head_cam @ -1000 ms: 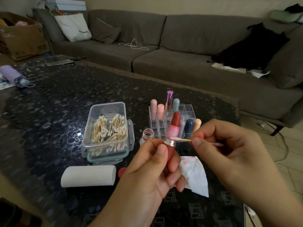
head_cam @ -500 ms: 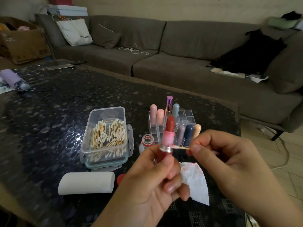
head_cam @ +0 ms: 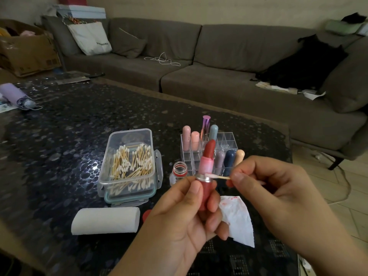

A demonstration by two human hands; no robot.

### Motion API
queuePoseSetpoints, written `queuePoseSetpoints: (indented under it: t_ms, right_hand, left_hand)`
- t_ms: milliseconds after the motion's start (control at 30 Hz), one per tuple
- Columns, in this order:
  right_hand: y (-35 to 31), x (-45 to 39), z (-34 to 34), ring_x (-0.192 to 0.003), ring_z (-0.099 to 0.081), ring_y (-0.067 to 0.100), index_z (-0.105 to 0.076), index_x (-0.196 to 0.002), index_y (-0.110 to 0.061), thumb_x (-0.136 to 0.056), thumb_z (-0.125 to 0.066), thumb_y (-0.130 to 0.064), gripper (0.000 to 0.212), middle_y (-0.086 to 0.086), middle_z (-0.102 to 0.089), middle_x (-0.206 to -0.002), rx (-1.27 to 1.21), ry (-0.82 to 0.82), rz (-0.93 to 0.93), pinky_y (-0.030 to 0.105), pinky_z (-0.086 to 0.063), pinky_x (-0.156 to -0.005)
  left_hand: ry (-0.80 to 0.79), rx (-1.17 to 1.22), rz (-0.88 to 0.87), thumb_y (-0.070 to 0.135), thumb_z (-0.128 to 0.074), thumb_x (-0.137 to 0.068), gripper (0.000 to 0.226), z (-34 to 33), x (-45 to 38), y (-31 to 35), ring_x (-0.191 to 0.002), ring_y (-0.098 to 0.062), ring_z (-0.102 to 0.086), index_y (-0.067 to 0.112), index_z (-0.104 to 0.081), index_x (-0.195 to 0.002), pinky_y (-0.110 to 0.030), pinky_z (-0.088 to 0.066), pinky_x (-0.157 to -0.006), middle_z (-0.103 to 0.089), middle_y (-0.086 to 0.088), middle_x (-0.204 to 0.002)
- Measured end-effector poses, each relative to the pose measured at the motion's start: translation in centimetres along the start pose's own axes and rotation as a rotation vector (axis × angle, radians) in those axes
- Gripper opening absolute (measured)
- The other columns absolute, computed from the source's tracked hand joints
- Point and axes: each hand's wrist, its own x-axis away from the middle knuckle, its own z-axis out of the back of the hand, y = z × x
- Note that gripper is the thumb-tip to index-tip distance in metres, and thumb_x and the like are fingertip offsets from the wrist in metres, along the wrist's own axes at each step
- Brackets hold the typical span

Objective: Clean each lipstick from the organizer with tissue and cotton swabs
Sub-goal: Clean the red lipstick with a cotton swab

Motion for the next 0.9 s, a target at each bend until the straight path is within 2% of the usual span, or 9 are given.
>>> queuePoseSetpoints:
  t_ms: [100, 233, 300, 400, 567, 633, 700, 767, 900]
  right_hand:
    - [-0.13, 0.07, -0.35, -0.054, -0.052, 0.026, -0.068, -0.075, -0.025, -0.075, -0.056, -0.047, 0.025, 0.005, -0.059, -0.058, 0.006, -0.014, 0.005, 0.025, -0.044, -0.051]
    - [-0.14, 0.01, 0.07, -0.047, -0.042, 0.006, -0.067, -0.072, -0.025, -0.074, -0.061, -0.043, 0.02, -0.001, -0.051, -0.05, 0.012, 0.029, 0.003, 0.012, -0.036, -0.047]
    - [-0.2, 0.02, 0.1, -0.047, -0.042, 0.009, -0.067, -0.071, -0.025, -0.075, -0.063, -0.04, 0.017, 0.001, -0.051, -0.05, -0.001, 0.029, -0.012, 0.014, -0.036, -0.047]
    - [-0.2, 0.19, -0.22, -0.05, -0.045, 0.018, -0.067, -0.073, -0.025, -0.073, -0.058, -0.048, 0.025, 0.006, -0.056, -0.056, 0.009, -0.008, 0.004, 0.019, -0.038, -0.048]
    - [-0.16, 0.07, 0.25, -0.046, -0.039, 0.004, -0.067, -0.068, -0.024, -0.076, -0.061, -0.03, 0.011, -0.005, -0.049, -0.048, 0.013, 0.028, -0.014, 0.009, -0.033, -0.046]
    - [-0.19, 0.07, 0.19, -0.047, -0.039, 0.004, -0.067, -0.07, -0.025, -0.076, -0.062, -0.035, 0.013, -0.005, -0.049, -0.049, 0.005, 0.028, -0.005, 0.01, -0.033, -0.046]
    - [-0.18, 0.1, -0.03, -0.049, -0.043, 0.015, -0.068, -0.072, -0.025, -0.074, -0.059, -0.045, 0.022, 0.001, -0.053, -0.053, -0.005, 0.009, 0.012, 0.015, -0.036, -0.048]
    - [-0.17, 0.1, -0.09, -0.052, -0.047, 0.022, -0.068, -0.074, -0.025, -0.074, -0.06, -0.045, 0.022, 0.006, -0.056, -0.056, -0.002, 0.01, 0.01, 0.017, -0.039, -0.049]
    - [0.13, 0.01, 0.29, -0.049, -0.042, 0.014, -0.068, -0.073, -0.026, -0.07, -0.056, -0.048, 0.026, 0.004, -0.054, -0.054, 0.016, 0.053, 0.014, 0.013, -0.036, -0.049]
  left_hand:
    - [0.008, -0.064, -0.012, 0.033, -0.09, -0.054, 0.048, -0.03, 0.02, -0.31, -0.047, -0.016, -0.049, 0.002, -0.07, -0.086, -0.031, -0.048, -0.049, -0.053, -0.008, -0.061]
    - [0.001, -0.01, 0.003, 0.031, -0.091, -0.052, 0.047, 0.12, 0.05, -0.23, -0.045, -0.015, -0.046, 0.002, -0.071, -0.083, -0.032, -0.048, -0.049, -0.051, -0.007, -0.058]
    - [-0.043, 0.014, 0.022, 0.029, -0.09, -0.055, 0.044, 0.0, 0.09, -0.11, -0.046, -0.015, -0.047, 0.003, -0.071, -0.085, -0.033, -0.049, -0.05, -0.051, -0.007, -0.059]
    - [-0.051, 0.01, 0.035, 0.023, -0.092, -0.053, 0.037, -0.23, 0.06, -0.1, -0.045, -0.013, -0.045, 0.009, -0.07, -0.079, -0.032, -0.049, -0.049, -0.047, -0.005, -0.058]
    - [0.0, 0.025, 0.035, 0.014, -0.092, -0.05, 0.053, -0.2, -0.03, -0.14, -0.044, -0.014, -0.044, 0.008, -0.058, -0.091, -0.032, -0.048, -0.048, -0.046, -0.006, -0.057]
    - [-0.02, 0.021, 0.026, 0.016, -0.091, -0.053, 0.049, -0.09, 0.01, -0.13, -0.045, -0.016, -0.046, 0.007, -0.058, -0.087, -0.033, -0.048, -0.049, -0.048, -0.007, -0.058]
    - [-0.038, 0.003, 0.017, 0.02, -0.09, -0.055, 0.039, -0.01, 0.0, -0.2, -0.047, -0.017, -0.049, 0.007, -0.063, -0.08, -0.033, -0.049, -0.05, -0.051, -0.009, -0.061]
    - [-0.033, -0.015, 0.011, 0.023, -0.09, -0.055, 0.038, 0.08, -0.01, -0.26, -0.049, -0.019, -0.052, 0.005, -0.068, -0.08, -0.033, -0.049, -0.051, -0.054, -0.011, -0.063]
    - [-0.039, -0.016, 0.019, 0.028, -0.089, -0.057, 0.044, 0.27, -0.07, -0.26, -0.049, -0.017, -0.053, 0.001, -0.071, -0.087, -0.032, -0.05, -0.051, -0.056, -0.01, -0.063]
